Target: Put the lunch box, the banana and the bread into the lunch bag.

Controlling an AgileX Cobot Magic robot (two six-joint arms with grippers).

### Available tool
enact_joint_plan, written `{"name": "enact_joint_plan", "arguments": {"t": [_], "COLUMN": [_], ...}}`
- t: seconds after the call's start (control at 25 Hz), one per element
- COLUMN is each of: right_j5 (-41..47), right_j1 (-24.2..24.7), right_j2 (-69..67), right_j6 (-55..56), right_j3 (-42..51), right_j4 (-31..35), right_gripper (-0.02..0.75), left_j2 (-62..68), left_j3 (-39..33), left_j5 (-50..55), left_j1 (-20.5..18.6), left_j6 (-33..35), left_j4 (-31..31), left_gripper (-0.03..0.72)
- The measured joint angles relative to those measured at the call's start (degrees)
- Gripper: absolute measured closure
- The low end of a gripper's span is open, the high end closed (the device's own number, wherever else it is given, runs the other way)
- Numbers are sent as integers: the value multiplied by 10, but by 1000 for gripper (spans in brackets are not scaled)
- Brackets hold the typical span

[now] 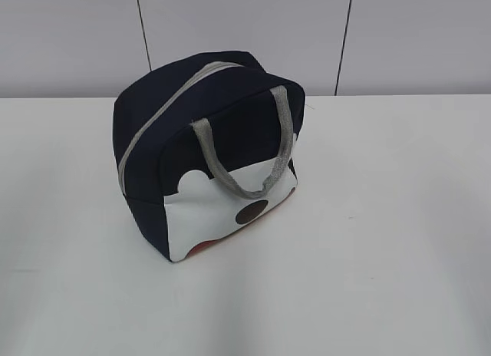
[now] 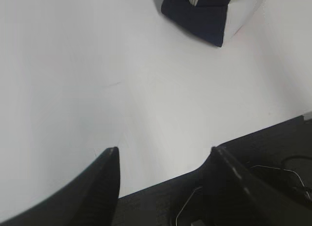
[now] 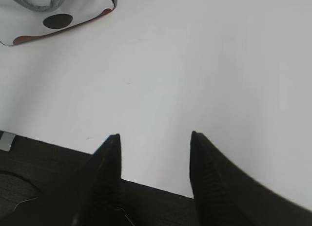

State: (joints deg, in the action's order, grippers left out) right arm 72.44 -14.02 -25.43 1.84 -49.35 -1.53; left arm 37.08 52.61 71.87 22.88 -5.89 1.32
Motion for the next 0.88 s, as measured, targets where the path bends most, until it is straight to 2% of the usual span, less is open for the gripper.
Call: {"name": "enact_joint_plan", "arguments": {"t": [0.56,0.72,0.88], "right_j5": [-29,-49,-54], "right_j1": [0,0,0], "right_j2": [212,256,264], "right_j6": [0,0,0], "right_j3": [177,201,203], "right_j4": [-14,-15,-16], "right_gripper": [378,378,377], "left_j2": [-258,-322,-363], "left_j3": [-148,-193,-201], "left_j5": [-7,-24,-35], "left_j1": [0,0,0], "left_j6": [0,0,0], "left_j4": [6,-2,-2], "left_gripper": [253,253,253]}}
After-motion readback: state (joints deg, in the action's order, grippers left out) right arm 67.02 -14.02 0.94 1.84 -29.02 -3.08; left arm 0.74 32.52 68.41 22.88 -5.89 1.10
